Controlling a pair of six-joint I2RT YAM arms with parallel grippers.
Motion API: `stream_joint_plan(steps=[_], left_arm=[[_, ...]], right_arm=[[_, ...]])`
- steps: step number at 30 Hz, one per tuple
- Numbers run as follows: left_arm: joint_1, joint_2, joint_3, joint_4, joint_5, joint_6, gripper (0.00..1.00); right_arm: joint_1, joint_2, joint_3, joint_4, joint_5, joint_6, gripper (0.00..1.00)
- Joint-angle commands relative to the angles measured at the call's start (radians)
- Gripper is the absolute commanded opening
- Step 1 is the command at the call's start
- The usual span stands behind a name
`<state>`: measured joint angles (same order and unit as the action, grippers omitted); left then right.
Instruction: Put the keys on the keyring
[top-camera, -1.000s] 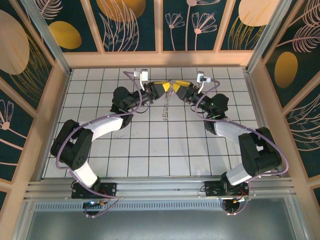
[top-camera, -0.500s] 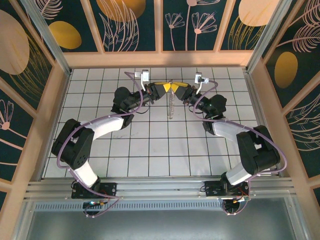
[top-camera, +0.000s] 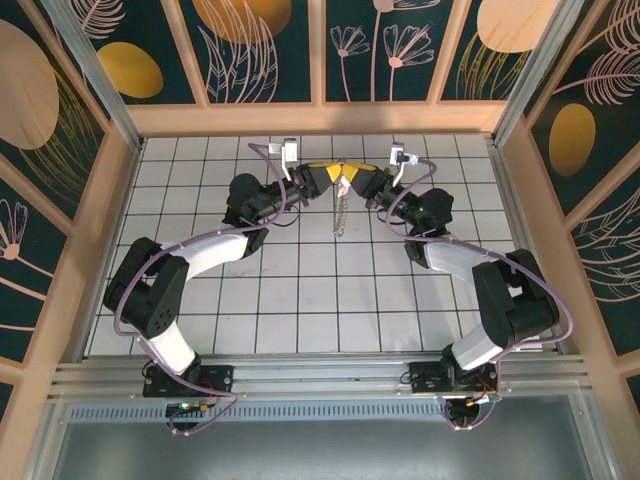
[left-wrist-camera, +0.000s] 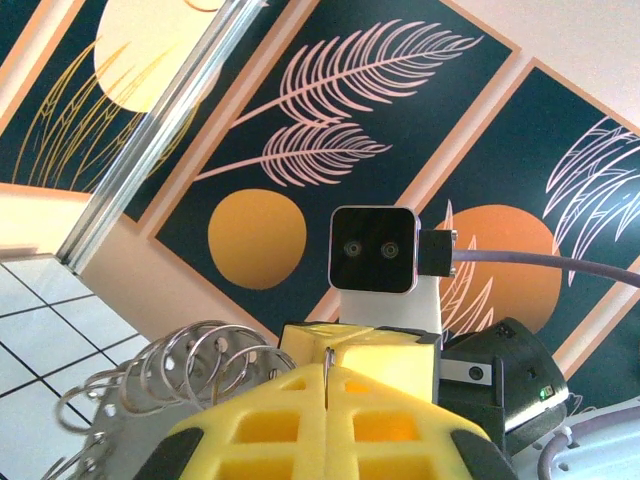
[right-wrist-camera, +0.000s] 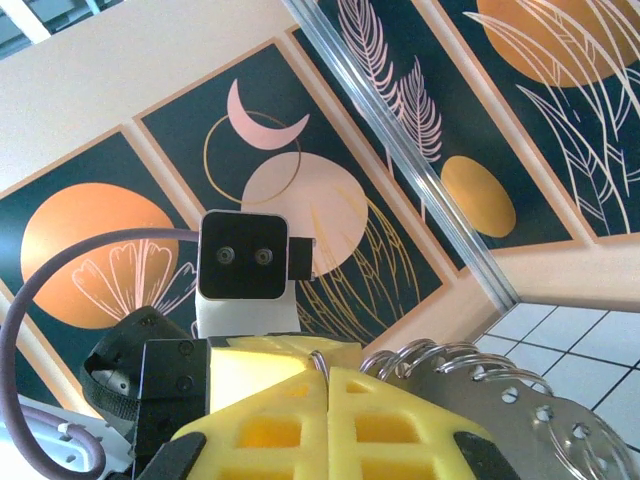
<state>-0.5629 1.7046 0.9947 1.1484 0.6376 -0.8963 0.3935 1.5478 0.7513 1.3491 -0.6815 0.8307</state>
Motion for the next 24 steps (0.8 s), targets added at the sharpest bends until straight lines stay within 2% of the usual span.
stream_joint_plan(steps=[1, 5, 6, 8, 11, 17, 24], left_arm=[[-0.012, 0.003, 0.035, 0.047, 0.023, -0.003, 0.0], [-0.012, -0.003, 0.039, 0.025, 0.025, 0.011, 0.0], [-0.012, -0.012, 0.043, 0.005, 0.02, 0.029, 0.07], [-0.007, -0.037, 0.054, -0.075, -0.001, 0.085, 0.28], [0.015, -0.079, 0.074, -0.188, -0.023, 0.167, 0.45], [0.079, -0.095, 0.158, -0.365, 0.039, 0.26, 0.54], [0.129, -0.024, 0.292, -0.593, 0.189, 0.394, 0.55]], right_arm=[[0.007, 0.015, 0.036, 0.045, -0.025, 0.007, 0.0], [-0.007, 0.023, 0.041, 0.045, -0.038, 0.013, 0.0], [-0.011, 0.024, 0.044, 0.043, -0.047, 0.013, 0.0], [-0.028, 0.027, 0.055, 0.028, -0.077, 0.015, 0.0], [-0.056, 0.027, 0.075, -0.023, -0.134, 0.001, 0.0], [-0.102, 0.018, 0.127, -0.188, -0.257, -0.086, 0.0], [-0.144, 0.063, 0.25, -0.366, -0.432, -0.172, 0.0]])
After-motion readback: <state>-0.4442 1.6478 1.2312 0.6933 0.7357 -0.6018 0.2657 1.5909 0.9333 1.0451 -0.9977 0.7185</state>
